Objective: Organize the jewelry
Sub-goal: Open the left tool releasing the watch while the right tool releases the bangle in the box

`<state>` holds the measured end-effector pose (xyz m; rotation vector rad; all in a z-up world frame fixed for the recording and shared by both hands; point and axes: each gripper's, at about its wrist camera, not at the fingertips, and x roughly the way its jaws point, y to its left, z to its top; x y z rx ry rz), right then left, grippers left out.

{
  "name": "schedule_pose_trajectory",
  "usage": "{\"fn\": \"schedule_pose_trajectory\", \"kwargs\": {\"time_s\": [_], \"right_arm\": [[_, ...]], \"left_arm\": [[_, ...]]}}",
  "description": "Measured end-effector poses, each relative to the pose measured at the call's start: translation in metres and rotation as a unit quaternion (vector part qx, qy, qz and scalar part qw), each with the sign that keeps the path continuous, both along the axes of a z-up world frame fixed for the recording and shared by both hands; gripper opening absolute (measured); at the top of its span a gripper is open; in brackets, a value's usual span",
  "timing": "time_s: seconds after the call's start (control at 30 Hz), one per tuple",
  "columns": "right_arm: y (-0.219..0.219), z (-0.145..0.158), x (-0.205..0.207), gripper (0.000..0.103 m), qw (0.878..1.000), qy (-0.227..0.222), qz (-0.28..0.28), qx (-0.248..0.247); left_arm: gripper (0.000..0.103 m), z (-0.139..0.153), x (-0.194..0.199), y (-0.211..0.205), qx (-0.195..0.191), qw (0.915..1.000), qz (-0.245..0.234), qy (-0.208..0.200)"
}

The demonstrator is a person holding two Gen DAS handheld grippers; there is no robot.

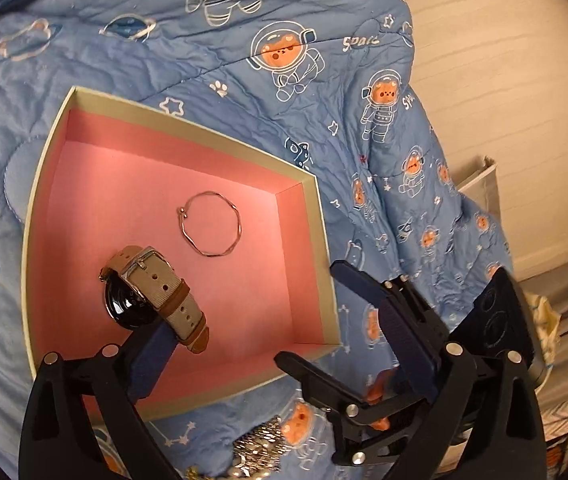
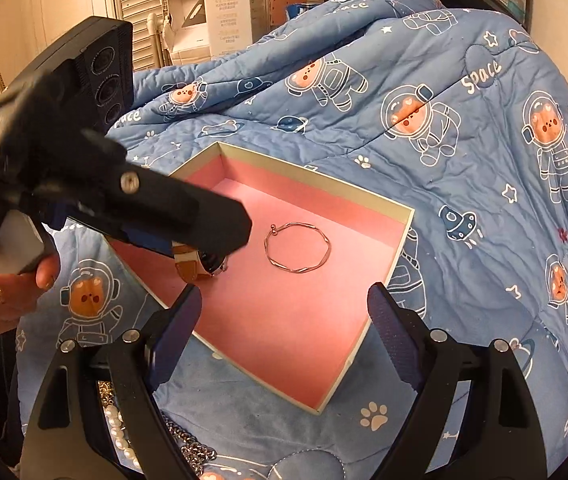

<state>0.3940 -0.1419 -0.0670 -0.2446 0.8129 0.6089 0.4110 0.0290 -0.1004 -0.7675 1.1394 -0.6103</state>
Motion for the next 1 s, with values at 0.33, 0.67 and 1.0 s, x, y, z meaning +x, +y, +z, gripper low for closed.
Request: {"fn": "schedule_pose_trajectory", "kwargs": {"time_s": [0.33, 0.67, 1.0], "right_arm": [[0.000, 0.000, -0.014, 0.085, 1.000, -0.002, -0.004, 0.012], [-0.008, -0.003, -0.021, 0.085, 0.999, 0.001, -0.023, 0.030], [-0.026, 0.001, -0.048, 0.085, 0.997, -0.006, -0.045, 0.056]], "left_arm": [[0.096, 0.001, 0.007, 0.018, -0.085, 0.9948, 0.012, 0.055], [0.096, 0.026, 0.029, -0.053, 0.281, 0.9505, -0.133, 0.009], [0.096, 0.049, 0.038, -0.082, 0.485, 0.8486, -0.184, -0.105]]}}
